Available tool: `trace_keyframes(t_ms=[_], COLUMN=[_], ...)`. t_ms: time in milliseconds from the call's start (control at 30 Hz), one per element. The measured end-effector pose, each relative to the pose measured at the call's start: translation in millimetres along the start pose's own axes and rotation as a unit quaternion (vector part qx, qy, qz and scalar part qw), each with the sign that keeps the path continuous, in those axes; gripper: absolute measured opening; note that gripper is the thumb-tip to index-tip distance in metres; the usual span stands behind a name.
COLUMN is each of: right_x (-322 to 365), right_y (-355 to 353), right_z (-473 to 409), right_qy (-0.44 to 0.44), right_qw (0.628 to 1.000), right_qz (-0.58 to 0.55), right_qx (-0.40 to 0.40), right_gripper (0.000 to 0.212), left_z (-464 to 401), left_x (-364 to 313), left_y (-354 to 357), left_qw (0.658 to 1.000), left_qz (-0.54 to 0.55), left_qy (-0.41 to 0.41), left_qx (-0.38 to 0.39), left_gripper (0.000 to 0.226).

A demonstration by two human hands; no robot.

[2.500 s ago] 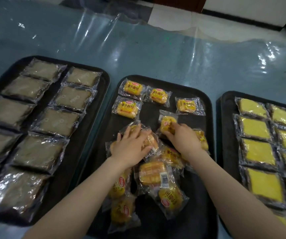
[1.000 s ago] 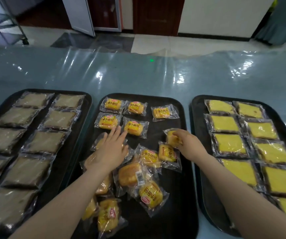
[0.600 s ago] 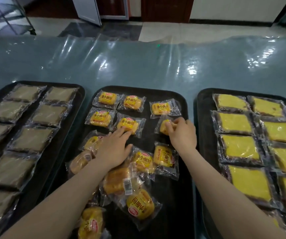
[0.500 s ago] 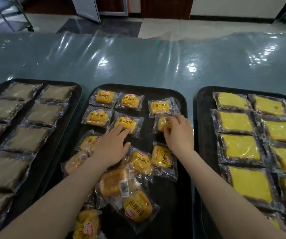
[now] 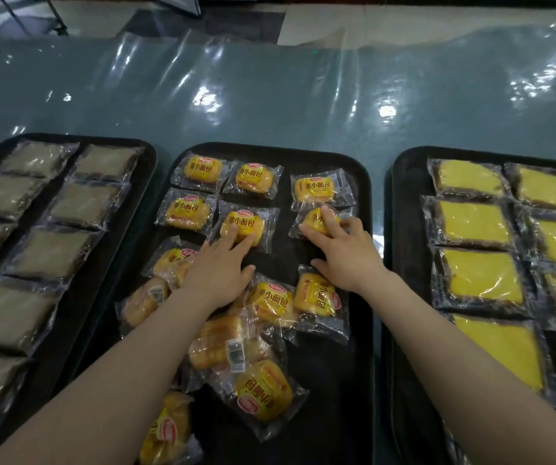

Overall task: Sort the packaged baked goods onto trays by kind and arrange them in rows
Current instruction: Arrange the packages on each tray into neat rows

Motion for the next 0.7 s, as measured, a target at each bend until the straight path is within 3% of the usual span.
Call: trace_keyframes(t_ms=[133, 233, 300, 400, 533, 700], right_x=[11, 14, 12, 3, -12, 2], right_y=[0, -2, -11, -27, -12, 4], right_z=[6, 14, 25, 53, 82, 106], right_qy=[-0.038, -0.034, -0.02, 0.0, 0.051, 0.103], right_qw=[0.999, 0.997, 0.989, 0.958, 0.953, 0.98], right_qz=[-0.037, -0.069, -0.139, -0.258, -0.292, -0.168], right_qx=[0.003, -0.003, -0.041, -0.125, -0.066, -0.033], right_gripper=[0.057, 0.051, 0.045, 0.034, 0.03, 0.066], left_z=[1, 14, 26, 37, 47, 60], left_x=[-2, -11, -20, -41, -56, -61], left_y=[-8, -35, -44, -33, 2, 34], left_qw=[1.0, 0.99, 0.979, 0.978, 0.988, 0.992], left_qz=[0.018, 0.009, 0.065, 0.138, 0.142, 0.125], left_qy=[-0.012, -0.027, -0.027, 0.006, 0.014, 0.01], left_qx=[-0.005, -0.138, -0.192, -0.156, -0.06, -0.022], left_gripper=[0.062, 0.049, 0.042, 0.04, 0.057, 0.07])
Point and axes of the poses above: each hand's wrist, its own z-axis away from the middle knuckle, its own y-axis out of the palm, x = y × z, the point moved 8 cm from there along -z, towards the middle knuckle, and after that the axes turned 8 degrees about y, right-handed, at the moved point
